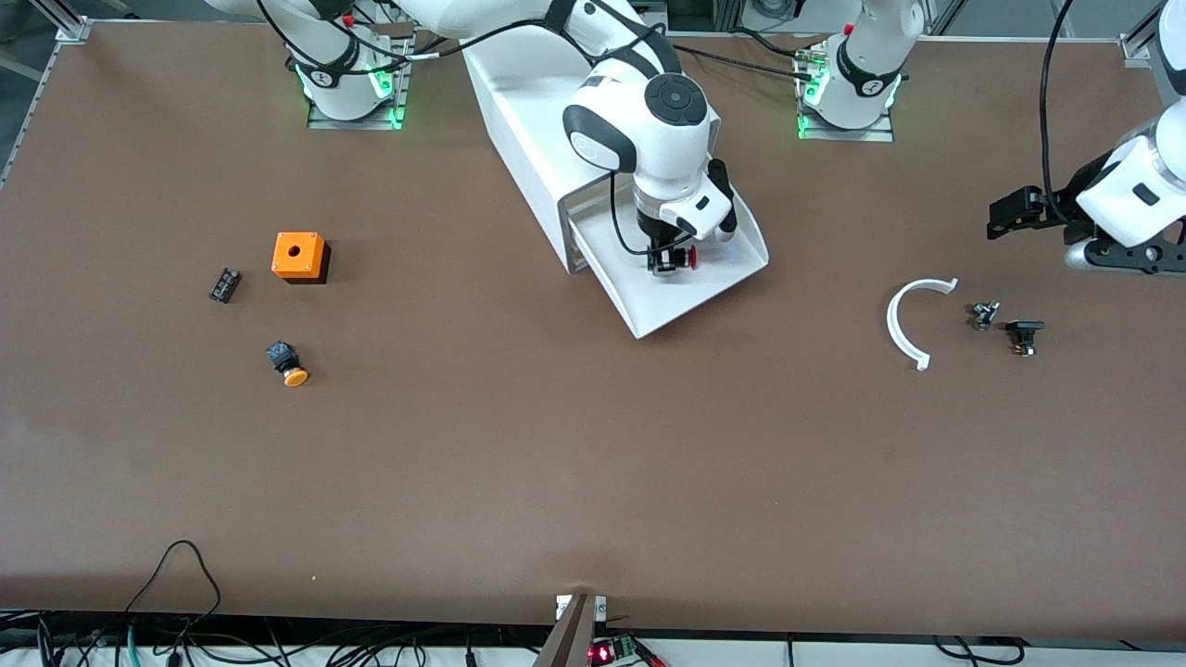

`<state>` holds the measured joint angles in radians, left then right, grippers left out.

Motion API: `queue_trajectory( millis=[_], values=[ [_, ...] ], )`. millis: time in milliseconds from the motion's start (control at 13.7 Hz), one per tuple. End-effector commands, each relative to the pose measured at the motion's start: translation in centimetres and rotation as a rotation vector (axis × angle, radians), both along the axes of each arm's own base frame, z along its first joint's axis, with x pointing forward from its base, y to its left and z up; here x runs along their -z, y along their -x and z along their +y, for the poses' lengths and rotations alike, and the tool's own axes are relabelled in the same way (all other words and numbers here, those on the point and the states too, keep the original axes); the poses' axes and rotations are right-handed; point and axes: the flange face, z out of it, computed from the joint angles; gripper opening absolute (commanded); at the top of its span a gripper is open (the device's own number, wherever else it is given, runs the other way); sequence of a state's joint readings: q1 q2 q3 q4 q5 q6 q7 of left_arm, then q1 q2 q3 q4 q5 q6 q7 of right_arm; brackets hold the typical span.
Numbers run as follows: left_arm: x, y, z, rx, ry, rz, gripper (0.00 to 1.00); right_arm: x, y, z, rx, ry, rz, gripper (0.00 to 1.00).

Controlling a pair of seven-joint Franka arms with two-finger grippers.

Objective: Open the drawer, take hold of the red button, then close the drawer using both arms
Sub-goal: 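Close the right gripper around the red push button in the drawer, then lift the red button out with the right gripper while the left gripper reaches the drawer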

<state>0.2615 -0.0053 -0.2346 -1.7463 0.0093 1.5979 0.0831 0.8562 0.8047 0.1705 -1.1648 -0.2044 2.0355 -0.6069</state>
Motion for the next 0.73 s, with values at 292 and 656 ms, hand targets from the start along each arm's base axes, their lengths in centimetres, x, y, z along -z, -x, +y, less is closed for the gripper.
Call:
queue_trajectory(
  millis=[292, 656],
  values=[
    [1.8, -0.8, -3.4, -0.034, 0.052, -0.024, 1.0, -12.9, -4.2, -4.6, 0.281, -0.139, -0.102, 0.14],
    [11.4, -1.7, -13.5, -0.197, 0.073, -0.139, 1.0, -16.3, -13.4, -16.9, 0.772, -0.189, -0.12, 0.14]
  ],
)
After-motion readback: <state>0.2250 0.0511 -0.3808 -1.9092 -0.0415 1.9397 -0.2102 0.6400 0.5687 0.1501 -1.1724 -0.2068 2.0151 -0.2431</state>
